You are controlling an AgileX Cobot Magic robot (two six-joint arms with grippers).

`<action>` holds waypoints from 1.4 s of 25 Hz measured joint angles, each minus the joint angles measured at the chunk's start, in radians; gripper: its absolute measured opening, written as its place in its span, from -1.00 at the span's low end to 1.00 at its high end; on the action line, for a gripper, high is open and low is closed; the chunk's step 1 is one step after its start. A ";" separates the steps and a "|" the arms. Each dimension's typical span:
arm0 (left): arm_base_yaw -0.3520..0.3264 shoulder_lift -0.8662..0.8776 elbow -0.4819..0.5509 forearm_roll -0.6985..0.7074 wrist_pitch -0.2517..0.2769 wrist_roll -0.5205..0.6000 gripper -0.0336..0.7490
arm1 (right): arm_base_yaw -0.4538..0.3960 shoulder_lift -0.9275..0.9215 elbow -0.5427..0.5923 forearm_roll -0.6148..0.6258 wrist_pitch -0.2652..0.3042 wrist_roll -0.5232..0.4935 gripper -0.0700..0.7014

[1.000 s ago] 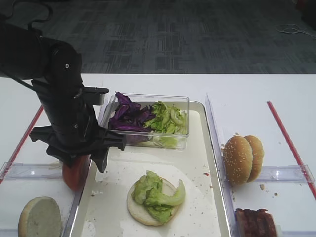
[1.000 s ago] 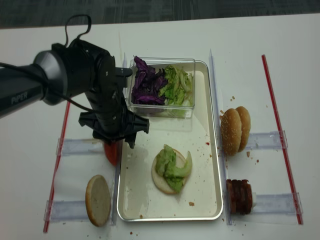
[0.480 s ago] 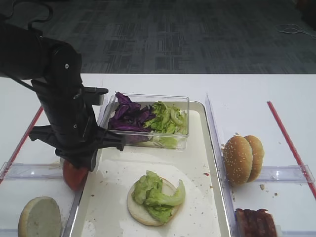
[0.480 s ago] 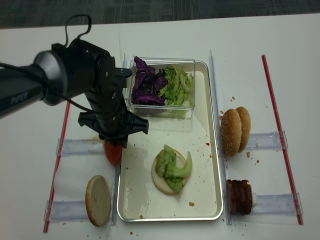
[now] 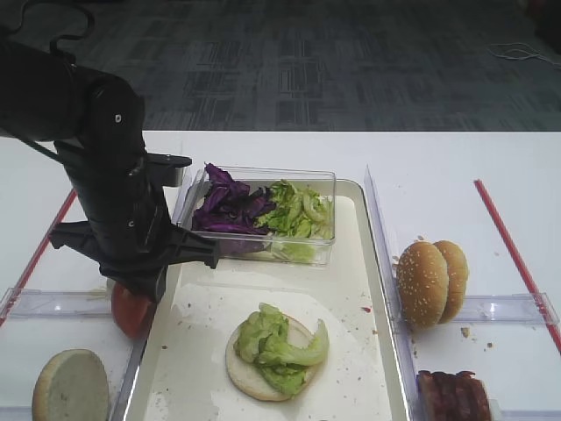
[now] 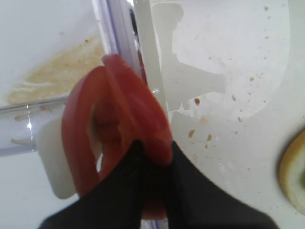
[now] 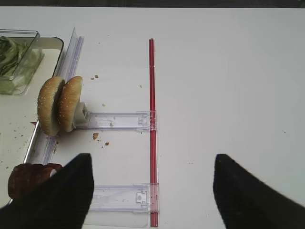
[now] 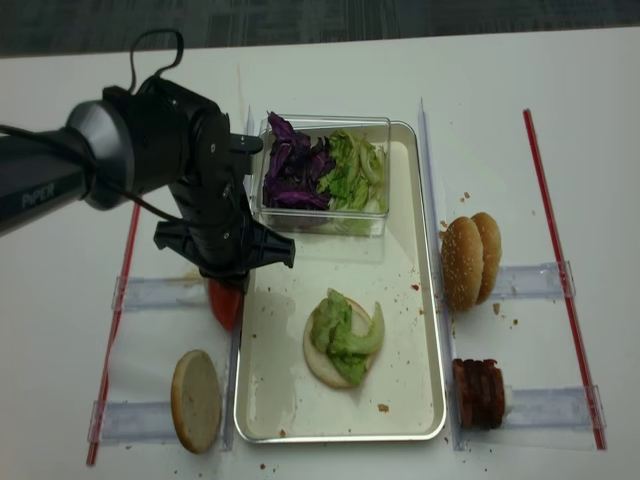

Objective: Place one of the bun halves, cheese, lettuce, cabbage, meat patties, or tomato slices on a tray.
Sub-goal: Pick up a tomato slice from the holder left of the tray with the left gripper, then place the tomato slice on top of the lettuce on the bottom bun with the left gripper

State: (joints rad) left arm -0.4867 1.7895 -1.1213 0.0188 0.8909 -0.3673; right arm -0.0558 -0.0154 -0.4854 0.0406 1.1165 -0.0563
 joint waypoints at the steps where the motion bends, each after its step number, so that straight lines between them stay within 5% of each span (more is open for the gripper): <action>1: 0.000 0.000 0.000 0.000 0.000 0.000 -0.67 | 0.000 0.000 0.000 0.000 0.000 0.000 0.63; 16: 0.000 -0.106 -0.078 0.000 0.123 0.000 -0.68 | 0.000 0.000 0.000 0.000 0.000 0.000 0.63; 22: -0.008 -0.106 -0.078 -0.046 0.132 0.041 -0.68 | 0.000 0.000 0.000 0.000 0.000 0.000 0.63; 35: -0.125 -0.106 -0.078 -0.569 0.132 0.439 -0.68 | 0.000 0.000 0.000 0.000 0.000 0.000 0.63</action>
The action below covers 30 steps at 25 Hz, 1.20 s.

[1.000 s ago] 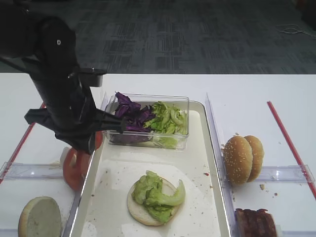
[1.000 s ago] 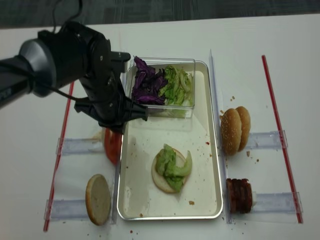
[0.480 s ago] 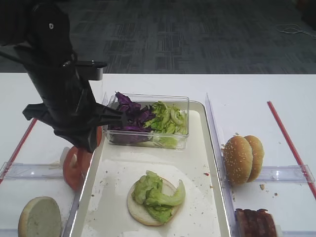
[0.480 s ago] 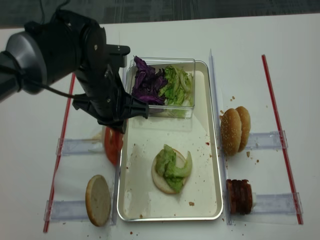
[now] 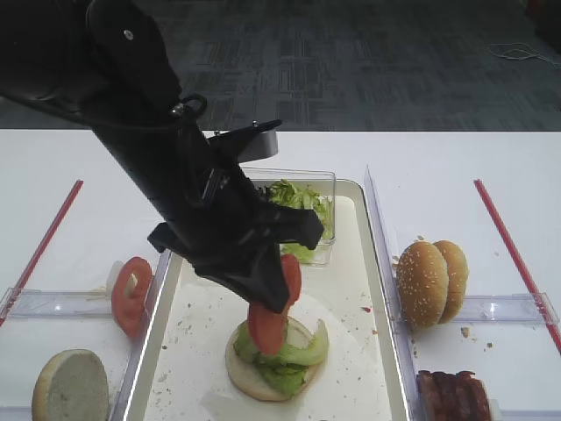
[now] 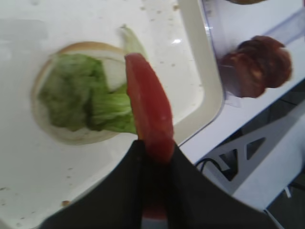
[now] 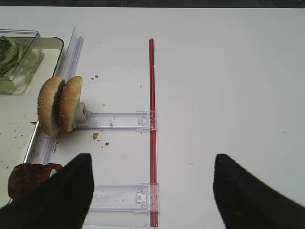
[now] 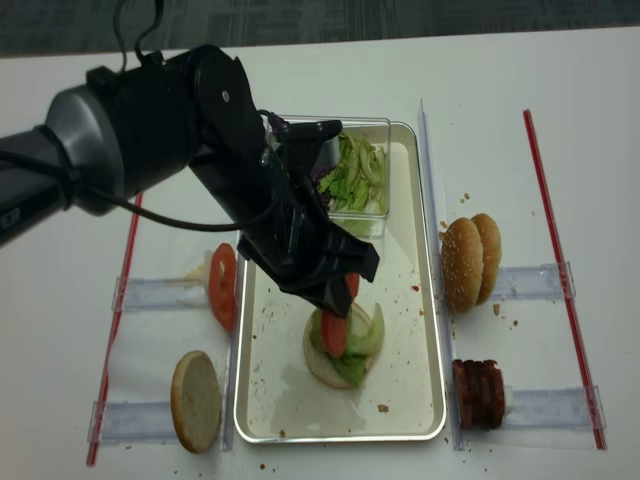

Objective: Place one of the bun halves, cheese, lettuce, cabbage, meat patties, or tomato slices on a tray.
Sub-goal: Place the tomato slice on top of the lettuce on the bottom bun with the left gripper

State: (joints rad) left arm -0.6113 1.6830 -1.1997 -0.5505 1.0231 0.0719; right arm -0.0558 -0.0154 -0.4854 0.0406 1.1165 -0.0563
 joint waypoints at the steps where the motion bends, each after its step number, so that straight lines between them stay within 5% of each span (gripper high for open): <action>1: -0.002 0.000 0.000 -0.030 0.000 0.027 -0.68 | 0.000 0.000 0.000 0.000 0.000 0.000 0.63; 30: -0.005 0.174 0.000 -0.091 -0.056 0.084 -0.69 | 0.000 0.000 0.000 0.000 0.000 0.000 0.63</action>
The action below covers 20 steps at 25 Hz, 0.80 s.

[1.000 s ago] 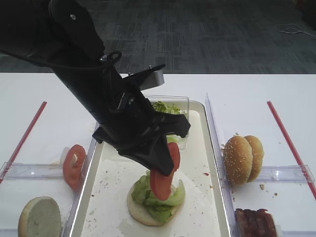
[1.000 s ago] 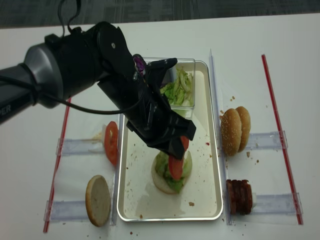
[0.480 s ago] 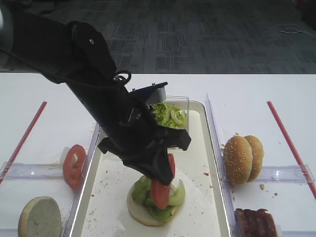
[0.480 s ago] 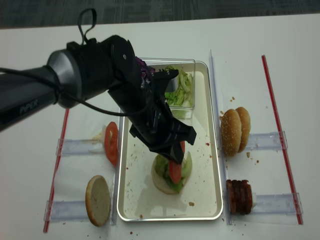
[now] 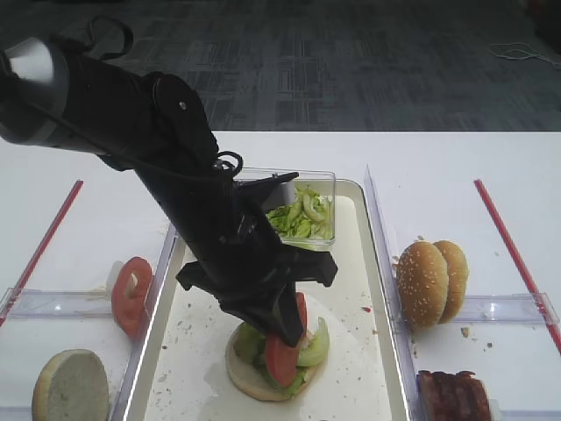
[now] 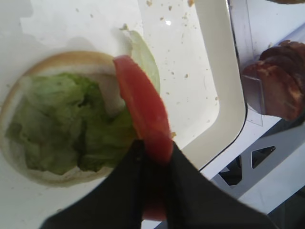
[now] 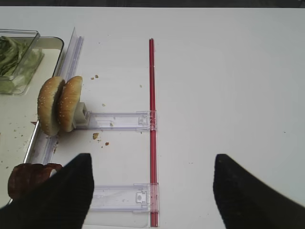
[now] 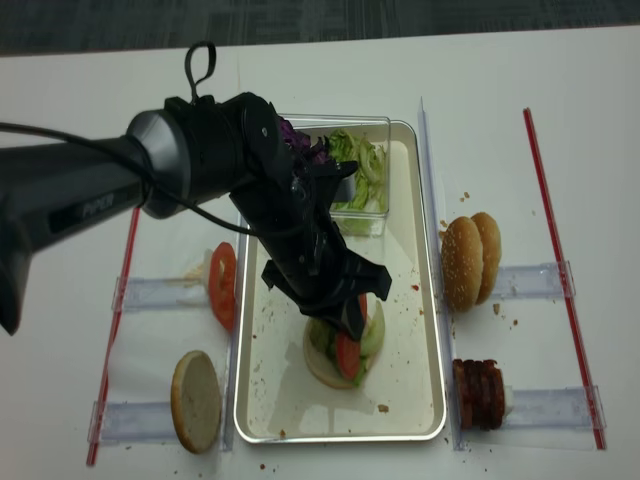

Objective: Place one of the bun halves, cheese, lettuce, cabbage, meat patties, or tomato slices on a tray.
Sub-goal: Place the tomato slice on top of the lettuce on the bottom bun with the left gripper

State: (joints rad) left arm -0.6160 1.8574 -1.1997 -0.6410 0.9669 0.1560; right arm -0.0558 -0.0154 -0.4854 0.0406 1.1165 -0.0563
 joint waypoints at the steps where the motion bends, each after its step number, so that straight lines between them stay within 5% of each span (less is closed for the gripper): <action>1: 0.000 0.000 0.000 0.002 0.000 0.000 -0.69 | 0.000 0.000 0.000 0.000 0.000 0.000 0.63; 10: 0.000 0.000 0.000 0.041 0.003 -0.018 -0.52 | 0.000 0.000 0.000 0.000 0.000 0.000 0.63; 20: 0.000 0.000 0.000 0.120 0.014 -0.078 0.16 | 0.000 0.000 0.000 0.000 0.000 0.000 0.63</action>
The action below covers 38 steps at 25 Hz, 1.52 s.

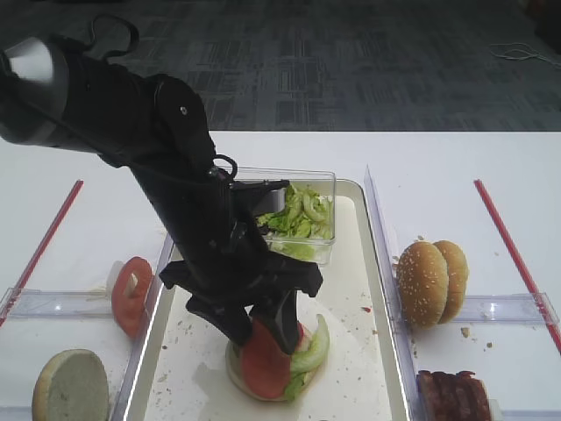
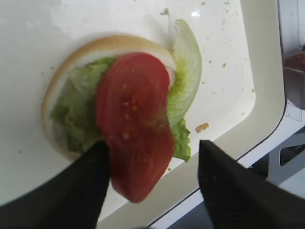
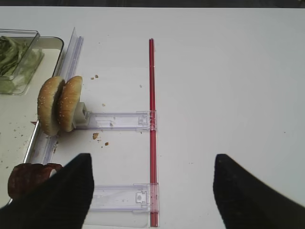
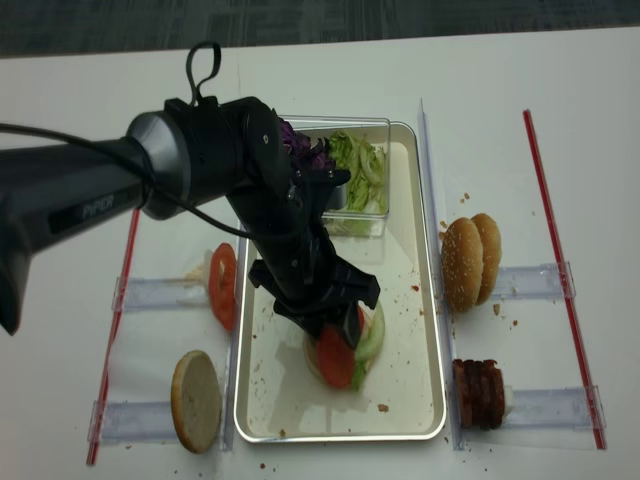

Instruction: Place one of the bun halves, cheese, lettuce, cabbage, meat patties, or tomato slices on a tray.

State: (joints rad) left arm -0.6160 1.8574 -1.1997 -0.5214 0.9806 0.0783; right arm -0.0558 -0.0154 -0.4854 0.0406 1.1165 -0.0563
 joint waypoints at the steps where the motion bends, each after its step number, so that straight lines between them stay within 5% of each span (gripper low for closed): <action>1: 0.000 0.000 0.000 0.002 0.000 0.000 0.21 | 0.000 0.000 0.000 0.000 0.000 -0.002 0.63; 9: 0.000 0.000 -0.001 0.020 0.000 -0.002 0.54 | 0.000 0.000 0.000 0.000 0.000 -0.002 0.63; 38: 0.000 -0.246 -0.197 0.104 0.088 -0.064 0.57 | 0.000 0.000 0.000 0.000 0.002 -0.004 0.62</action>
State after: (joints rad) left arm -0.6160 1.6113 -1.3967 -0.4173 1.0685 0.0142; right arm -0.0558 -0.0154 -0.4854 0.0406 1.1186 -0.0603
